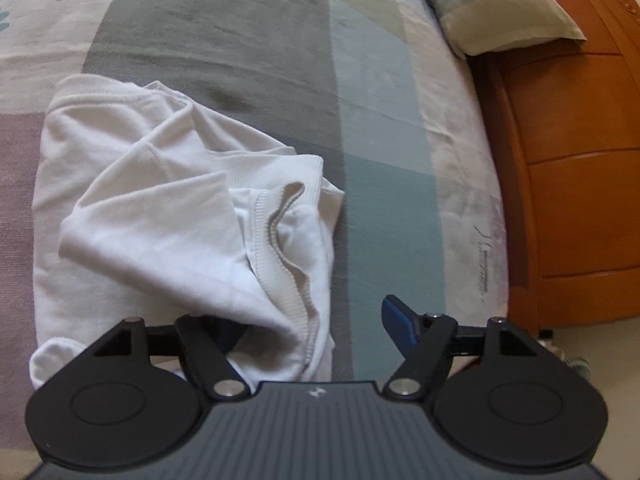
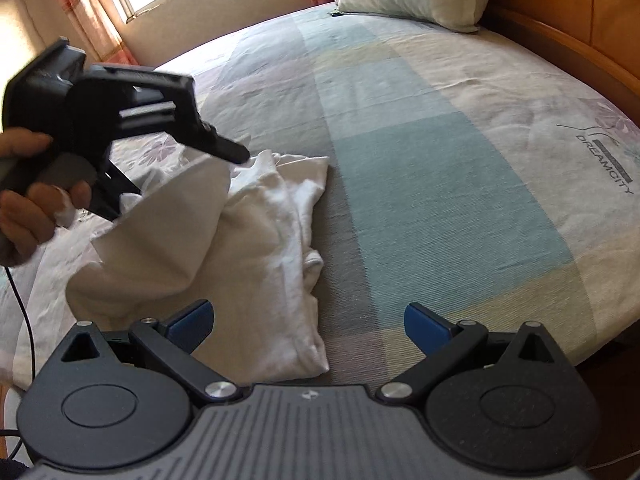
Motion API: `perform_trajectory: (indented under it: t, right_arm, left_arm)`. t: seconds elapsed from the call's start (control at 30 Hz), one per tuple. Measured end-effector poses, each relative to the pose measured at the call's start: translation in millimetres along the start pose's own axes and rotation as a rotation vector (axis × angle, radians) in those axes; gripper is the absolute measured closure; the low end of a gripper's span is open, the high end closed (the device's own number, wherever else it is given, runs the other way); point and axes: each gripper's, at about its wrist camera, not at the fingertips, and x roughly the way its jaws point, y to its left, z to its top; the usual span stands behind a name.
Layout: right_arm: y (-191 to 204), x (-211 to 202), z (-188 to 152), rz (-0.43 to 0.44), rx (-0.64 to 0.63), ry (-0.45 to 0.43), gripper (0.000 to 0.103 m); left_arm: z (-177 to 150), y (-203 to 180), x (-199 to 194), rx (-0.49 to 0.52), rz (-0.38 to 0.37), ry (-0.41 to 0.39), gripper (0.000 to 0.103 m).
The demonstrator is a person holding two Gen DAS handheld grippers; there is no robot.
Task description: Fold clothes
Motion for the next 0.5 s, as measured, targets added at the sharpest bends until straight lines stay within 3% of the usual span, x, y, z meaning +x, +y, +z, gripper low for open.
perform_trajectory:
  t: [0.13,0.33,0.5]
  right_arm:
    - [5,0,0,0.016,-0.008,0.001,0.000]
    - [24,7,3,0.099,-0.032,0.028,0.000]
    - [35,7,2,0.143,-0.071,0.035,0.000]
  left_arm:
    - [-1,-1,-9,0.036,0.019,0.015,0.027]
    - [7,6,-12,-0.047,-0.068,-0.034,0.027]
    - [3,6,-27,0.036,-0.090,-0.023,0.027]
